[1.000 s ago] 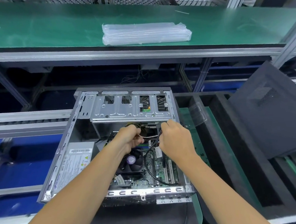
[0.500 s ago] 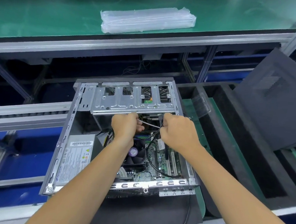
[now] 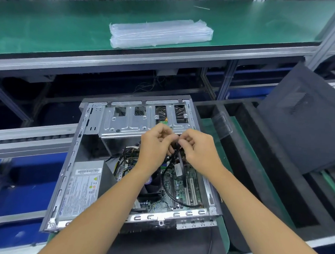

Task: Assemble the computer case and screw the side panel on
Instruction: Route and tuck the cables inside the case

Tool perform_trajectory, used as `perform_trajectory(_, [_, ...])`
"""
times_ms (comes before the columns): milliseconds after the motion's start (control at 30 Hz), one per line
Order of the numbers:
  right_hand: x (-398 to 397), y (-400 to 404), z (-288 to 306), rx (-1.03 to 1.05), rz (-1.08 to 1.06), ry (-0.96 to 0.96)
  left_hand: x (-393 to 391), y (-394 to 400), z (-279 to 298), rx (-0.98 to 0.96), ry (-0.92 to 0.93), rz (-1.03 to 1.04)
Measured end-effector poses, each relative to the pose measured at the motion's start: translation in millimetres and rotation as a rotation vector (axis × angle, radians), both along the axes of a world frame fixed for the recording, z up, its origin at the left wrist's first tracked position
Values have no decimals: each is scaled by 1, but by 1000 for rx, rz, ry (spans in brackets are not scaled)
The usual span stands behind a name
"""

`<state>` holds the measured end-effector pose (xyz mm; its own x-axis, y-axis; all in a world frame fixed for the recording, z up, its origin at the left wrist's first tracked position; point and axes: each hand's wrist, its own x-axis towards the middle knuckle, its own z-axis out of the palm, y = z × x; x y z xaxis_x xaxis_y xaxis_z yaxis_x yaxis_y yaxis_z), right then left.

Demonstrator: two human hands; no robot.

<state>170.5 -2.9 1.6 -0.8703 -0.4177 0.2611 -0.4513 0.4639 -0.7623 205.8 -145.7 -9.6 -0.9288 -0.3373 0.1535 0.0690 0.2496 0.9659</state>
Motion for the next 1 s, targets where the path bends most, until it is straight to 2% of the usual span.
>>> perform_trajectory(200, [-4,3,1,-110,-36,-74,-4,-9,-1,42,-57,-50])
perform_trajectory(400, [-5,1,1,-102,-29,-120,-6,-9,-3,28,-66,-109])
perform_trajectory(500, [-6,3,1,-190,-47,-200,-5,-9,0,56,-64,-144])
perform_trajectory(633, [-6,5,2,-257,-53,-213,-4,-6,2,116,-85,-171])
perform_trajectory(1000, [-8,6,-1,-224,-16,-196,-3,-6,2,35,-51,-166])
